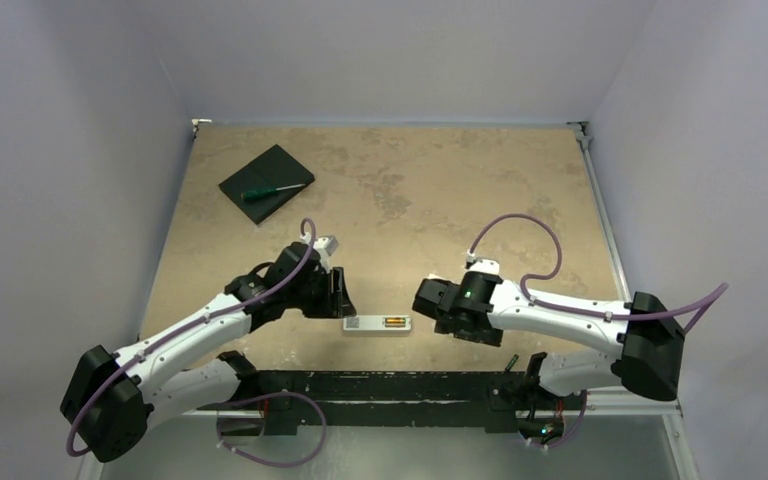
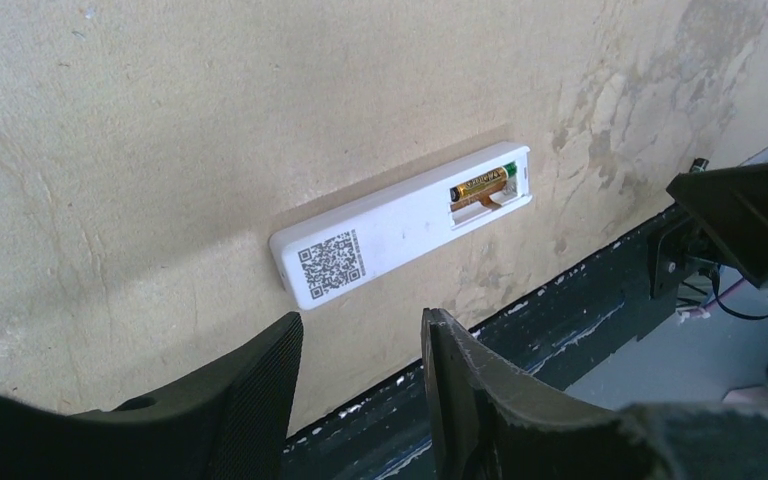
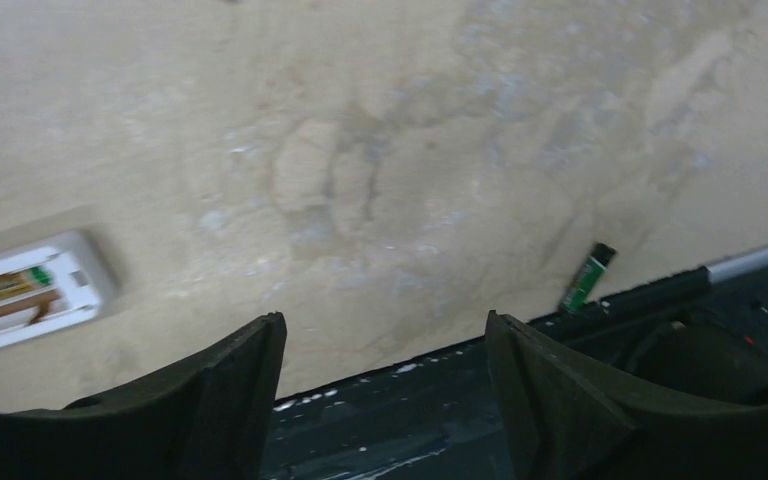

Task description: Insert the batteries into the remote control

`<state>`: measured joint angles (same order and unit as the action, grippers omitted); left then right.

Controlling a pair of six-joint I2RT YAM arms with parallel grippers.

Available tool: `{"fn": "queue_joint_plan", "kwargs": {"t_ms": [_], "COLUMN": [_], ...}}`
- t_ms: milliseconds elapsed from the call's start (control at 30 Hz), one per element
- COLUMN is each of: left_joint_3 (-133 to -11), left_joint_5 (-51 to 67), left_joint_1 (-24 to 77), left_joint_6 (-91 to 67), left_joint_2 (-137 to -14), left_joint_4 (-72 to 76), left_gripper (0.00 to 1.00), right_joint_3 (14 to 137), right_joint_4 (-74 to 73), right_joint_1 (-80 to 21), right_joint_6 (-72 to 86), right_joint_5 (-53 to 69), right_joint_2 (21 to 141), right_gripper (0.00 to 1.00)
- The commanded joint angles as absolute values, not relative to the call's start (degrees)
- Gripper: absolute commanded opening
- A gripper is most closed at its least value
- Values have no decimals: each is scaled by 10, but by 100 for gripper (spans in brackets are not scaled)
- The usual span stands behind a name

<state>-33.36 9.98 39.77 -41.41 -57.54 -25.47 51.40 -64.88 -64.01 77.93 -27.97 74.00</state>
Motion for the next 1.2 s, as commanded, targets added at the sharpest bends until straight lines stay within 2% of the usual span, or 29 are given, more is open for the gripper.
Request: {"fn": "queue_joint_plan", "kwargs": {"t_ms": [0,100,567,1167], "left_joint_3": [-349,-345,-330,-319], "left_joint_5": [129,145,220,270], "left_joint_1": [398,399,400,406], "left_joint_6": [-394,-390,-382,-384], "left_joint_2": [-562,-561,-558,-548], "left_joint_4": [-254,-245,-205,-190], "left_gripper": [47,48,49,49], "right_joint_3": [489,464,422,415], "right_joint_4": [-765,-765,-762,-787], "right_joint_1": [-641,-641,-640,-642], "right_joint_6": [916,941,1014,1006], "right_joint_5": [-308,-292,-265,-202], "right_joint_2": [735,708,575,633], "right_gripper": [87,99,99,99]}}
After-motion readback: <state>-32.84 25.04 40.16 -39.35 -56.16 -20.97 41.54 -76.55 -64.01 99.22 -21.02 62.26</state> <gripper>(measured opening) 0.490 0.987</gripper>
